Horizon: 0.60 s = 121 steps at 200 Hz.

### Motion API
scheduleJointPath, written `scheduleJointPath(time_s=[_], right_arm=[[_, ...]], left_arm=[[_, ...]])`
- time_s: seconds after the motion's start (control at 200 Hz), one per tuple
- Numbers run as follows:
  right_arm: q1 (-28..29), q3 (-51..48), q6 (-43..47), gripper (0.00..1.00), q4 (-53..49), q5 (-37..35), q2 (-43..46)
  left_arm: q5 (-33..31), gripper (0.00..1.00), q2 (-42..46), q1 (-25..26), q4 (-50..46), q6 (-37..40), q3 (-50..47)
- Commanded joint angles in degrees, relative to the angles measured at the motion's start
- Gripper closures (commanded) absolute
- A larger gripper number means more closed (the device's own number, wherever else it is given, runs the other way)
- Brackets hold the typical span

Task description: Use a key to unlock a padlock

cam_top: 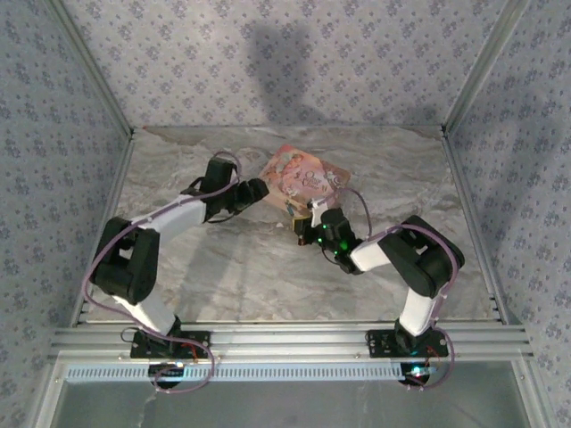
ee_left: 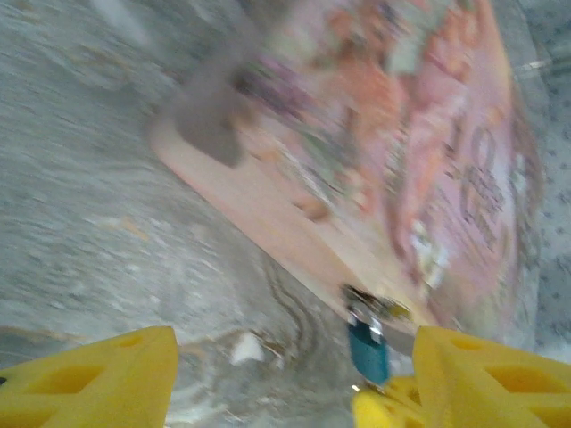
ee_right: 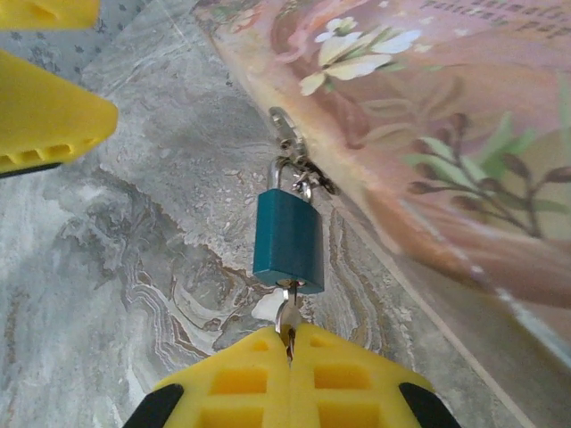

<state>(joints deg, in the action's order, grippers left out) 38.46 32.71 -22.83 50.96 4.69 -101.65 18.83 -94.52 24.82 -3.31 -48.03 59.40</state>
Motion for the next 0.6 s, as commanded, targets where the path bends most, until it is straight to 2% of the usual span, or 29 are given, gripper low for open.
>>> scheduleJointPath(time_s=[0.0, 0.15, 0.41, 0.6], right_arm=[[2.5, 1.3, 6.6, 1.00, -4.0, -5.1, 1.6], [4.6, 2.1, 12.3, 1.00, -6.7, -10.2, 2.5], [5.5, 2.6, 14.3, 1.00, -7.8, -11.4, 2.5], [5.7, 2.8, 14.5, 1.00, -8.0, -11.4, 2.4]], left_arm=[[1.8, 0.31, 1.8, 3.2, -0.6, -3.1, -1.6], [3.7, 0.40, 0.2, 6.2, 2.3, -8.2, -2.1], [4.9, 0.58, -5.3, 8.9, 3.7, -10.2, 1.0], [4.5, 0.60, -7.3, 9.6, 3.9, -10.2, 2.4]])
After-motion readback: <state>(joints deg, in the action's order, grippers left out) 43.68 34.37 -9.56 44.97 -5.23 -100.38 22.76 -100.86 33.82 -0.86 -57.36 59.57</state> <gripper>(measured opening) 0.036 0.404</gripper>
